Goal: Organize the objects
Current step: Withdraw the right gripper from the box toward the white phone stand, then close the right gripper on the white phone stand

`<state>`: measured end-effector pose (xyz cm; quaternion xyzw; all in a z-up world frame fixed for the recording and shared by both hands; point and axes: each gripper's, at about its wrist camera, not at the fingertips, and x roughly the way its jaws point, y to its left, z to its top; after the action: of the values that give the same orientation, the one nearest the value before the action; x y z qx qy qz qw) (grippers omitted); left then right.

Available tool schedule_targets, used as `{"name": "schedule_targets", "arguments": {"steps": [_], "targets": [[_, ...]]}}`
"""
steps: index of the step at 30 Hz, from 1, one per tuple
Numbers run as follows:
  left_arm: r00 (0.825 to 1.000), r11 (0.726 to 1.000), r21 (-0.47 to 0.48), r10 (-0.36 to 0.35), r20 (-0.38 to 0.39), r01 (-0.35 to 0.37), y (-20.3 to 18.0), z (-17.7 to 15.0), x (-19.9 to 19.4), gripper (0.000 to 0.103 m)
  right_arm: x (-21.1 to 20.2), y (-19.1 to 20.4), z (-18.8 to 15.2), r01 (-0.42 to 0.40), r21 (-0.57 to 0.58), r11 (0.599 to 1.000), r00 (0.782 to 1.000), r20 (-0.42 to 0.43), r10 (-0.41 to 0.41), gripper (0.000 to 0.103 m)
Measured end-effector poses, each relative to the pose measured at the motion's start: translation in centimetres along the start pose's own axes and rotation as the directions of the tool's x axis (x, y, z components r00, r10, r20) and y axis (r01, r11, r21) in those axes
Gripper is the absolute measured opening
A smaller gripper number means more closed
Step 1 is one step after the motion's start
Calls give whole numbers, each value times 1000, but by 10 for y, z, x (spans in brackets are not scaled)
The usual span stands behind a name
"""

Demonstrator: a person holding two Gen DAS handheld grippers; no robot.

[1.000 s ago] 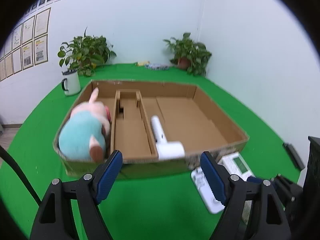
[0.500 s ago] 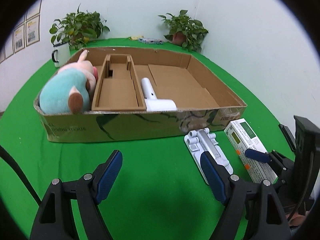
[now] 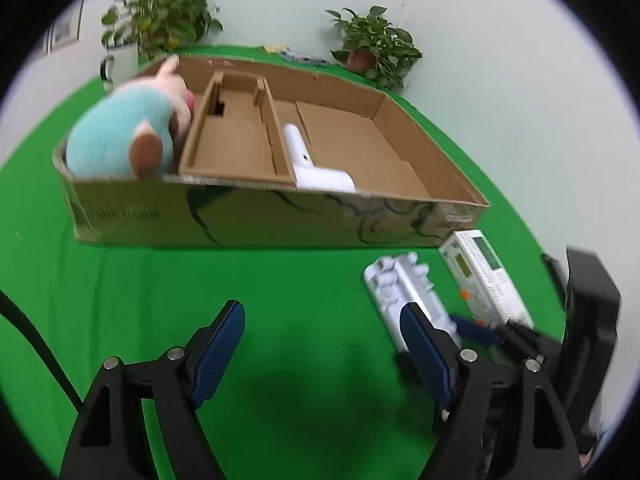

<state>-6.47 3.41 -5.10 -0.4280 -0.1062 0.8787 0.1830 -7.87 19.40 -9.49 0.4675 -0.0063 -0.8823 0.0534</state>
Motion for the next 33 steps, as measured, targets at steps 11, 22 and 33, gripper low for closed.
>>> {"name": "schedule_targets", "arguments": {"steps": [11,22,33], "targets": [[928,941,-124,-332,-172,313,-13,-21,39,78,-27,8,-28,-103,-6,995,992,78,103,101],[897,904,-230,-404,-181,360,-9,-22,56,64,-2,27,-33,-20,-62,998,998,60,24,68],[906,908,-263,-379,-189,325,-10,-34,56,37,-1,9,-38,-269,119,956,963,47,265,67]]}}
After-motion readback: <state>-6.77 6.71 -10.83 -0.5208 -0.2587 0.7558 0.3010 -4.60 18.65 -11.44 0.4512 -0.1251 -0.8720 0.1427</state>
